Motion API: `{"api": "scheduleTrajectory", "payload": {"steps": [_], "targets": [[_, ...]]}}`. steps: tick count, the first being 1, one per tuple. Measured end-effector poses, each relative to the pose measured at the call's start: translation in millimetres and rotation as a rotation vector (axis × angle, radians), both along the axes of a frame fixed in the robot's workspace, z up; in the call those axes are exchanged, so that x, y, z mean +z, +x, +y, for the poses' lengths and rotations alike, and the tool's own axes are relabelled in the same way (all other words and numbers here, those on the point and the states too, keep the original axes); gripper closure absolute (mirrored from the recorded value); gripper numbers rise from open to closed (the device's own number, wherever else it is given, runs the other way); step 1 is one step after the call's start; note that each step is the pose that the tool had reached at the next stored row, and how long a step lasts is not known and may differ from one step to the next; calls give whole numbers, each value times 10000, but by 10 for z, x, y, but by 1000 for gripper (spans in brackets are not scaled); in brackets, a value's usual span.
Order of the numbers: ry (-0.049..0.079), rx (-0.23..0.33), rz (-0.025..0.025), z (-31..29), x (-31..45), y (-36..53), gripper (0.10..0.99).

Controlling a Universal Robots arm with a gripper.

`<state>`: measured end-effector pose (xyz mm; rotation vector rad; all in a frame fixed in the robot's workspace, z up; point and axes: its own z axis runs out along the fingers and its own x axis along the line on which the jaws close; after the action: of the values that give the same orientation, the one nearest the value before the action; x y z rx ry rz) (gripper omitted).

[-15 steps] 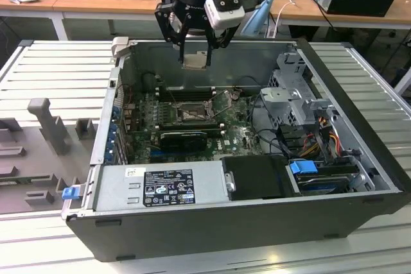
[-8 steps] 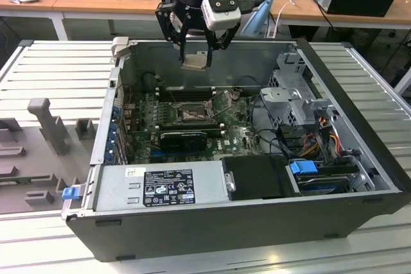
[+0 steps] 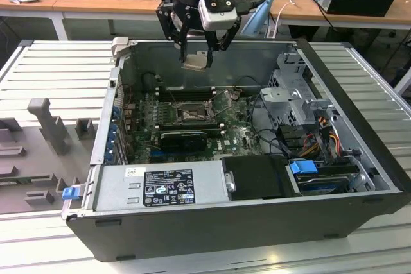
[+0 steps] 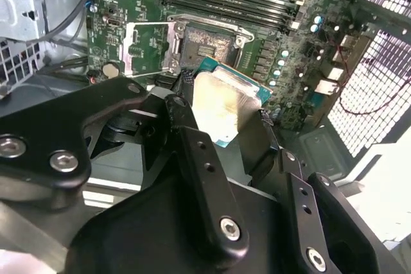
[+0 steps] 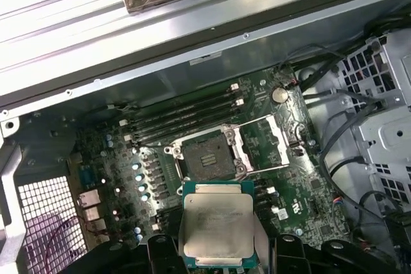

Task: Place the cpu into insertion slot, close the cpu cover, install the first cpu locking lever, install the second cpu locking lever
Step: 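Place the cpu into insertion slot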

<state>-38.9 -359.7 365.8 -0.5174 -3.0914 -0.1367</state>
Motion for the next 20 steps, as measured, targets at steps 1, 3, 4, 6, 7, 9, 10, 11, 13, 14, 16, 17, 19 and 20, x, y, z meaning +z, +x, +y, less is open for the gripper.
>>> {"api": "scheduleTrajectory", "payload": {"steps": [1, 3, 4, 6, 7, 9, 10, 11, 13, 14, 16, 17, 19, 20], "targets": [[-1, -71, 0, 0, -1, 0, 565], [-7, -242, 1, 0, -2, 0, 565], [-8, -311, 0, 0, -3, 0, 565], [-14, -490, 0, 0, -4, 0, 565], [-17, -558, 0, 0, -5, 1, 565], [-17, -842, 1, 0, -6, 1, 565], [-17, -941, 1, 0, -7, 1, 565], [-16, -1009, 1, 0, -8, 1, 565], [-16, -1139, 1, -1, -26, 1, 565], [-17, -1141, 1, -1, -36, 1, 565], [-17, -1141, 1, -1, -49, 1, 565], [-17, -1140, 1, -1, -55, 1, 565], [-20, -1142, 2, -1, -61, 1, 565], [-19, -1144, 2, -1, -62, 1, 565]]}}
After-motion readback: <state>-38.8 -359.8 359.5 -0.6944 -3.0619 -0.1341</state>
